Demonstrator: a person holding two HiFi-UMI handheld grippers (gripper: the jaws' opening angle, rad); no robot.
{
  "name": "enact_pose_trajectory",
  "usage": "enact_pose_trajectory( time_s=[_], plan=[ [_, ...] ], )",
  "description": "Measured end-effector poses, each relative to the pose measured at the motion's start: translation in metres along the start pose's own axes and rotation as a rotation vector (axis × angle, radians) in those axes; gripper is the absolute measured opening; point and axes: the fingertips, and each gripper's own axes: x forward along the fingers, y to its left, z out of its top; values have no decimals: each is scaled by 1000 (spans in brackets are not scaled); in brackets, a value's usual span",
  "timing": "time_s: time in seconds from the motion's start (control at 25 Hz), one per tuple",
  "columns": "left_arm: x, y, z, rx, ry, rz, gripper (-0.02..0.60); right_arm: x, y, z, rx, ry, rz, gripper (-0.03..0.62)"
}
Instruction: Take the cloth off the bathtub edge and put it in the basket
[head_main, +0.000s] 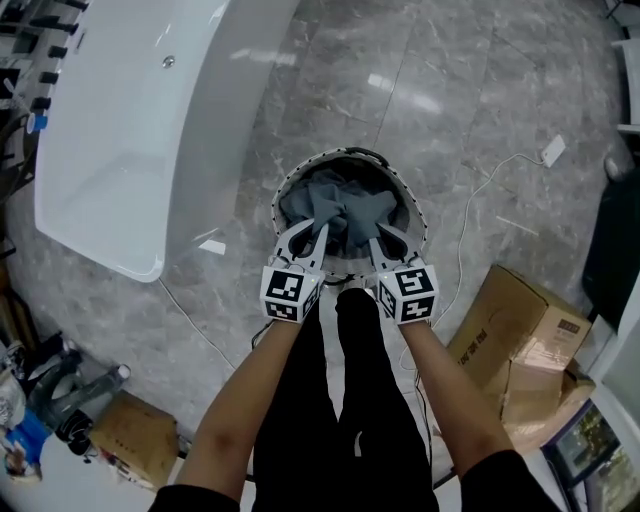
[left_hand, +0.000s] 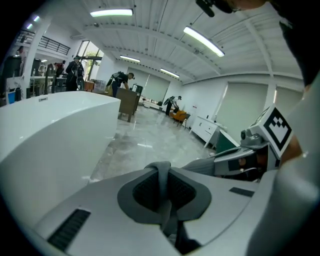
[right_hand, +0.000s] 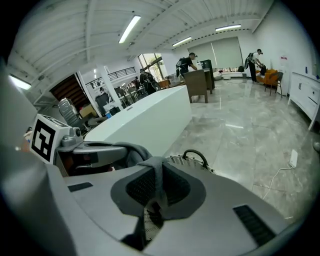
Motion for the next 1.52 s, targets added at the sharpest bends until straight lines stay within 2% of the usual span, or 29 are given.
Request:
enact_pose_trajectory(
  time_s=[0.12, 0.36, 0.56, 0.76, 0.88, 0.96, 1.08, 1.32, 1.52],
  plan=[
    [13, 5, -15, 11, 33, 2, 20, 9, -7, -12, 9, 11, 0, 37],
    [28, 13, -46, -15, 87, 19, 23, 27, -24, -35, 30, 55, -4, 37],
    [38, 14, -63, -46, 88, -8, 28, 37, -34, -46, 49, 74, -10, 37],
    [38, 13, -71, -43, 79, -24, 113, 40, -35, -63, 53, 153, -20, 44],
    [36, 12, -74, -45, 80, -22, 152, 37, -35, -65, 53, 159, -33, 125],
    [33, 14, -77, -50, 85, 8, 186, 33, -35, -65, 46, 158, -40, 161],
    [24, 17, -75, -53, 78, 52, 215, 27, -31, -63, 37, 154, -37, 173],
    [6, 4, -61, -68, 46, 54, 219, 8, -19, -48, 42, 109, -8, 173],
    [-26, -20, -26, -102, -5, 61, 219, -34, -1, -23, 32, 67, 24, 173]
  ],
)
